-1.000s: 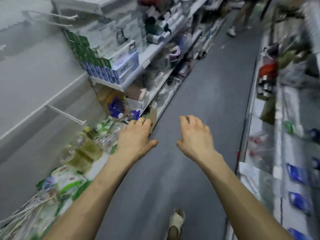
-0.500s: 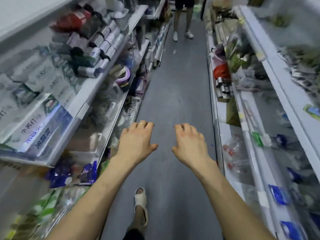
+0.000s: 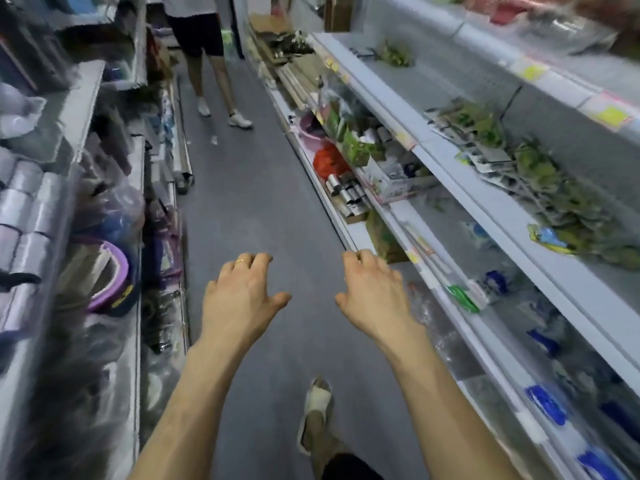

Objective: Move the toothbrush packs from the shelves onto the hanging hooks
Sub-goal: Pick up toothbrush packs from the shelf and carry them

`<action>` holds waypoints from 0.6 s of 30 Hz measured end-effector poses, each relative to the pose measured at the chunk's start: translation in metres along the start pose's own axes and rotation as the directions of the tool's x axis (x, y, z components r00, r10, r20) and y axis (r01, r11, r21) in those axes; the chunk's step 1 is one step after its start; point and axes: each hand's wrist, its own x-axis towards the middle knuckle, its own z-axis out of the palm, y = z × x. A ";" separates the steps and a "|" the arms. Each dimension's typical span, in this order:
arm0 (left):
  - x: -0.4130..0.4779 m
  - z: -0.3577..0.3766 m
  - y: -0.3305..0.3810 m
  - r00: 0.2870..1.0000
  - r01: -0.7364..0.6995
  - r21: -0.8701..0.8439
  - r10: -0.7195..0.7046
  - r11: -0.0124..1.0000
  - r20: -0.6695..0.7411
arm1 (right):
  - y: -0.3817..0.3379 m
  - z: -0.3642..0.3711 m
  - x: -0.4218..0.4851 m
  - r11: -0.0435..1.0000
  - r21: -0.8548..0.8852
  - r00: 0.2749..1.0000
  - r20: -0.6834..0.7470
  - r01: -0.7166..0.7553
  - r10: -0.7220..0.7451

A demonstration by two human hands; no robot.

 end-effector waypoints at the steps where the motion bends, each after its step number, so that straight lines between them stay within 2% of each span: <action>1: 0.030 0.000 -0.005 1.000 -0.009 0.003 0.009 1.000 0.002 | -0.003 -0.001 0.026 1.000 0.003 1.000 -0.012 -0.019 0.019; 6: 0.168 -0.014 -0.023 1.000 -0.012 -0.013 0.012 1.000 -0.003 | -0.024 -0.014 0.160 0.999 0.030 0.998 -0.049 -0.031 0.033; 15: 0.385 -0.057 -0.081 0.999 -0.052 -0.021 0.052 0.998 -0.004 | -0.093 -0.046 0.397 0.999 -0.003 0.999 -0.014 0.049 -0.049; 18: 0.474 -0.056 -0.111 0.996 -0.082 -0.012 0.082 0.997 0.025 | -0.112 -0.039 0.477 1.000 0.006 1.000 0.015 0.005 -0.005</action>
